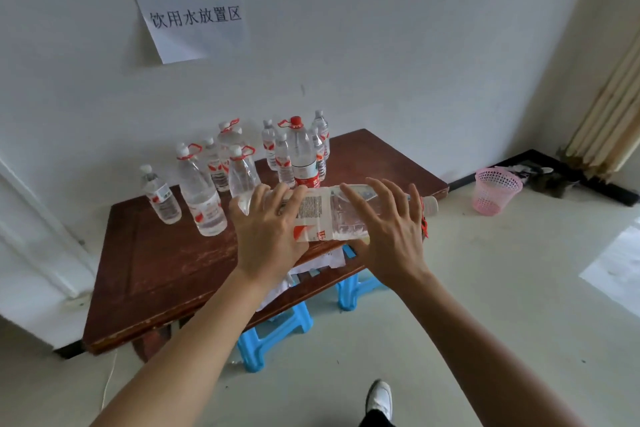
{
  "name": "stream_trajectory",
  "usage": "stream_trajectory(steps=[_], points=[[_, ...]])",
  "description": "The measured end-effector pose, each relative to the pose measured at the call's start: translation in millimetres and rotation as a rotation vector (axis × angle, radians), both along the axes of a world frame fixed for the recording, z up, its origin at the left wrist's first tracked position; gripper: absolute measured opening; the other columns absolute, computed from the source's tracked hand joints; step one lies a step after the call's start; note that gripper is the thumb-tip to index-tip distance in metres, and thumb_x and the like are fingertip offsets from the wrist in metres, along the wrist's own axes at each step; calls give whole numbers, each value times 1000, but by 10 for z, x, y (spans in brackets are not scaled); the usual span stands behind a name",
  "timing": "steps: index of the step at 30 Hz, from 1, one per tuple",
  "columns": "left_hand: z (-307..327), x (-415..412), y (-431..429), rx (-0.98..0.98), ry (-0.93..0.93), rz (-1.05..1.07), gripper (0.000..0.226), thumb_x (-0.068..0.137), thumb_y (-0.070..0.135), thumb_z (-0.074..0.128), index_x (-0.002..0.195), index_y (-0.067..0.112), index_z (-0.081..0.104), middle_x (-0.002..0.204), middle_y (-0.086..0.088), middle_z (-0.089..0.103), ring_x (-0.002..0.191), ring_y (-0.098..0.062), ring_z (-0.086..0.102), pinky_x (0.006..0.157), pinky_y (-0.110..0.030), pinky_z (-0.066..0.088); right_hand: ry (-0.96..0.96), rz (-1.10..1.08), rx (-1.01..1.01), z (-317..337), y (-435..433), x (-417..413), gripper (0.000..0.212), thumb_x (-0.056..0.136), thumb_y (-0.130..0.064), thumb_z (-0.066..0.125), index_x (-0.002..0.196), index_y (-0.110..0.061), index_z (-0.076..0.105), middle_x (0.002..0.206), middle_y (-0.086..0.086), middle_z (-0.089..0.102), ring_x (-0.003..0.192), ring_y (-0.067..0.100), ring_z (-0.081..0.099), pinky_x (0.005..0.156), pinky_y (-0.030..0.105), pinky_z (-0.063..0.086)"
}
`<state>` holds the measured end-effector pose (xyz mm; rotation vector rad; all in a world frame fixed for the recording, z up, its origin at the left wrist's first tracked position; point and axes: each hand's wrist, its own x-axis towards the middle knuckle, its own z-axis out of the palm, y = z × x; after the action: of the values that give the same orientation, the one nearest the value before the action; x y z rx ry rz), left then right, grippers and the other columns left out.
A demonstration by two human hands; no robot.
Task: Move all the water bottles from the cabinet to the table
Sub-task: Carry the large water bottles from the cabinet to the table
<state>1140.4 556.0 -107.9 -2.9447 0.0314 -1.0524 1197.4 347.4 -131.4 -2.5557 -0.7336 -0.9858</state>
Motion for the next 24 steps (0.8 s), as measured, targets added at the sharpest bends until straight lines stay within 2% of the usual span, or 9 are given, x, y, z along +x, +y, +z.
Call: stream_trajectory(steps=[8,10,12,14,15,17,19,21,24], points=[[155,1806,-140,7,-28,-46,79,68,45,85,137,24,54,130,-5,63,125,-35,55,101,-62,40,-73,-38,11,218,-260,1725,107,68,-19,91,154,-41,32,157,10,40,148,35,31,118,70,14],[347,2197,-171,4,-109,-40,82,65,45,87,137,24,53,130,-6,63,125,-36,54,104,-60,39,-168,-12,94,388,-280,2125,108,67,-20,93,154,-39,32,159,13,36,150,35,25,121,66,9],[506,2615,-226,-16,-174,-39,84,64,46,88,136,23,52,129,-7,62,121,-35,55,101,-60,42,-189,-49,313,553,-303,2533,111,65,-30,94,155,-35,29,163,16,22,153,36,14,125,56,-2],[597,2890,-267,-59,-197,-29,86,64,50,86,136,23,49,130,-7,62,121,-34,55,99,-61,44,-28,-86,689,627,-327,2774,121,66,-33,88,159,-29,12,167,14,-1,155,34,-1,124,49,-8],[584,3008,-268,-74,-204,-21,86,64,51,85,136,23,49,131,-7,61,121,-34,55,98,-60,44,147,7,935,642,-370,2900,123,66,-28,82,161,-26,4,168,13,-7,156,30,-3,124,51,-5],[484,3176,-273,-61,-204,-32,87,63,52,84,136,22,49,131,-7,60,121,-33,54,99,-58,43,615,454,1437,668,-529,3135,111,62,-18,73,157,-24,15,165,13,14,153,29,19,124,61,14],[277,3380,-278,-66,-161,-57,87,63,53,82,137,22,49,131,-7,61,120,-33,54,100,-58,42,1014,849,1721,660,-679,3432,82,60,-20,82,132,-16,41,139,21,48,132,37,50,117,66,30],[50,3461,-304,-122,-92,-61,86,64,55,78,138,20,52,129,-6,63,119,-32,57,99,-58,45,1090,840,1711,647,-679,3547,68,69,-30,87,124,-18,47,125,18,63,120,35,62,106,60,45],[-294,3580,-347,-240,-4,-55,84,66,60,77,136,16,59,129,-3,67,119,-24,63,97,-51,53,1006,590,1563,536,-527,3686,82,73,-45,87,143,-30,45,122,17,70,117,35,66,105,58,49]])
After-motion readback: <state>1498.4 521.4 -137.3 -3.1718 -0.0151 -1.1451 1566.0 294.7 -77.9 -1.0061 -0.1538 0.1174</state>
